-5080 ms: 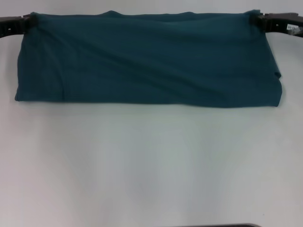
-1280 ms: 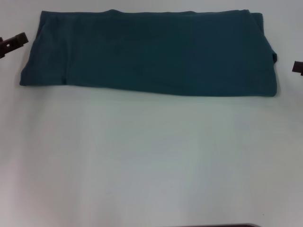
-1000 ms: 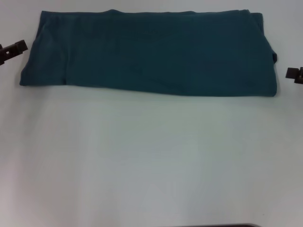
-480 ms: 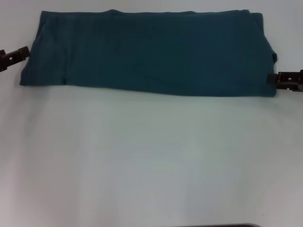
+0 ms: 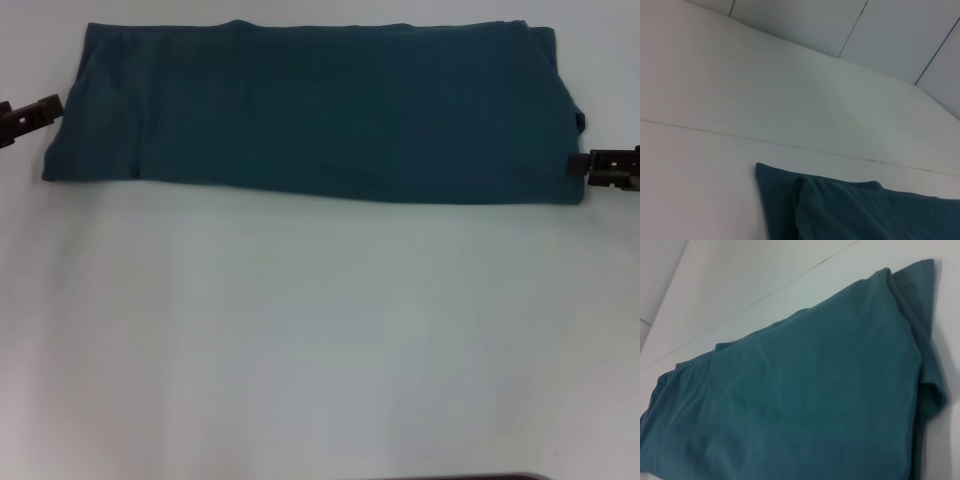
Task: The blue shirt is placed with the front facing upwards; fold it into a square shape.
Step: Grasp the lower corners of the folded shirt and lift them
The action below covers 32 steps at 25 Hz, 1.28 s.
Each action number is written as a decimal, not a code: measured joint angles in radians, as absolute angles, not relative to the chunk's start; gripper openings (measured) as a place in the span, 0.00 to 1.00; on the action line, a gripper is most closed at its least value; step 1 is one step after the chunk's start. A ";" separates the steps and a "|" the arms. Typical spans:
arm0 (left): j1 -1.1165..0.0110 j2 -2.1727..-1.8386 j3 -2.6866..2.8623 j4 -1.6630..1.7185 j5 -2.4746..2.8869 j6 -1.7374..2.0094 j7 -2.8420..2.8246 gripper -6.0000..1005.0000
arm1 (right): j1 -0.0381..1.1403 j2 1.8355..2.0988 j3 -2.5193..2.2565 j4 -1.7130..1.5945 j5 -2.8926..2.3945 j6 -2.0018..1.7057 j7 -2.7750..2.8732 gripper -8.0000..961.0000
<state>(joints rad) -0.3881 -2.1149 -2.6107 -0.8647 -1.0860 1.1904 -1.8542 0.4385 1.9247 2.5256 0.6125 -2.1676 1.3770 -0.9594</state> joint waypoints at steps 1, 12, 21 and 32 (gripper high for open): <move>-0.389 -2.114 -2.611 -0.864 -1.086 1.190 -1.854 0.86 | 0.440 1.927 2.525 0.612 -2.168 1.374 -0.960 0.64; -0.397 -2.114 -2.611 -0.863 -1.086 1.190 -1.856 0.86 | 0.449 1.939 2.522 0.610 -2.168 1.357 -0.966 0.64; -0.397 -2.114 -2.611 -0.861 -1.086 1.185 -1.854 0.86 | 0.460 1.943 2.520 0.588 -2.189 1.343 -0.968 0.61; -0.396 -2.112 -2.611 -0.860 -1.086 1.186 -1.854 0.86 | 0.465 1.949 2.522 0.586 -2.186 1.364 -0.997 0.46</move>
